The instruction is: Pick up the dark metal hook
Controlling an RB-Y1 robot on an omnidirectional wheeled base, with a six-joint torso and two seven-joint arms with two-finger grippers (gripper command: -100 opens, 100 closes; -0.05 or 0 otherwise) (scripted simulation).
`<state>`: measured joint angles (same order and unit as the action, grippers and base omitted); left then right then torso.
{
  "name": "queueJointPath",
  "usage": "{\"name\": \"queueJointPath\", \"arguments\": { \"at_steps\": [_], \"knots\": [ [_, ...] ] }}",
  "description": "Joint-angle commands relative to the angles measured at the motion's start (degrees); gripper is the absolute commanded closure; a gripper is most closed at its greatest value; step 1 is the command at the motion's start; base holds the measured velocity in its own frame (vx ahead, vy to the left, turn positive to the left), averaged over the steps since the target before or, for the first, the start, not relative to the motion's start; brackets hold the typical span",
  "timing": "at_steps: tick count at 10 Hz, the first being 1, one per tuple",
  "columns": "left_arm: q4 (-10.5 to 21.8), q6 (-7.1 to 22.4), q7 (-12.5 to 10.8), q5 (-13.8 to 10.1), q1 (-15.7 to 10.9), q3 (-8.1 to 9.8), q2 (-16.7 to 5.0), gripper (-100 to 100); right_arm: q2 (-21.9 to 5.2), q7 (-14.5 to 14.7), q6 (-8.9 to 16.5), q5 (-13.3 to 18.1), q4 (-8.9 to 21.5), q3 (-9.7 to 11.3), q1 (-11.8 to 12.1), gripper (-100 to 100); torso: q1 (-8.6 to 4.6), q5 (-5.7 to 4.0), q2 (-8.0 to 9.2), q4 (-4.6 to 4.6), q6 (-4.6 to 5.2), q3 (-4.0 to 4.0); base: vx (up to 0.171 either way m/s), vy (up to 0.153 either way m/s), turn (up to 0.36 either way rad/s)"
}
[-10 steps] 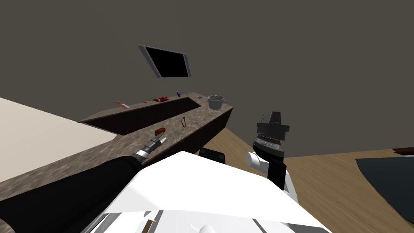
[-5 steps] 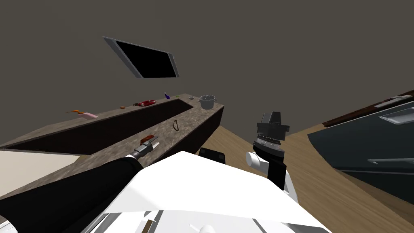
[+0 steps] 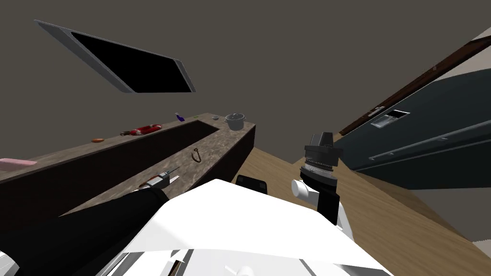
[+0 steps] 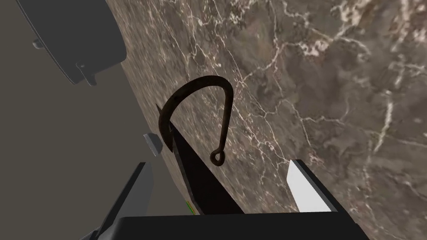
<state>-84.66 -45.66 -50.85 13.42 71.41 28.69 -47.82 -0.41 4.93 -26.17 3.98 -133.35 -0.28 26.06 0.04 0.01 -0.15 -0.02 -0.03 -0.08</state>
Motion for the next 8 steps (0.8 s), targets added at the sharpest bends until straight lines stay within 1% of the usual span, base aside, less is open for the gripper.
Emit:
{"name": "queueJointPath", "arguments": {
  "at_steps": [1, 2, 3, 5, 8],
  "knots": [
    [2.35, -0.15, -2.86, 0.67, 2.19, 0.79, -2.21, -100, 0.0, 0.0, 0.0, 0.0, 0.0, 0.0, 0.0, 0, 0.0, 0.0, 0.0, 0.0, 0.0, 0.0, 0.013, -0.033, -0.46],
    [2.35, -0.15, -2.92, 0.67, 2.19, 0.79, -2.21, -100, 0.0, 0.0, 0.0, 0.0, 0.0, 0.0, 0.0, 0, -0.02, -0.01, -0.03, -0.01, -0.01, -0.01, 0.012, -0.014, -0.11],
    [4.08, -0.36, -4.35, 1.06, 3.16, 1.07, -3.46, -100, 0.0, 0.0, 0.0, 0.0, 0.0, -0.01, 0.02, 0, 0.01, 0.01, -0.01, 0.01, -0.11, 0.0, 0.013, -0.021, -0.223],
    [7.19, -0.66, -6.85, 1.74, 4.86, 1.48, -5.7, -100, 0.0, 0.0, 0.0, 0.0, 0.0, 0.0, 0.0, 0, 0.0, 0.0, -0.05, -0.01, -0.01, -0.03, 0.022, -0.027, -0.405],
    [10.82, -0.88, -9.64, 2.48, 6.77, 1.8, -8.26, -100, 0.0, 0.0, 0.0, 0.0, 0.0, -0.01, 0.01, 0, -0.01, -0.01, -0.08, -0.01, -0.06, -0.04, 0.028, -0.022, -0.273]
  ]
}}
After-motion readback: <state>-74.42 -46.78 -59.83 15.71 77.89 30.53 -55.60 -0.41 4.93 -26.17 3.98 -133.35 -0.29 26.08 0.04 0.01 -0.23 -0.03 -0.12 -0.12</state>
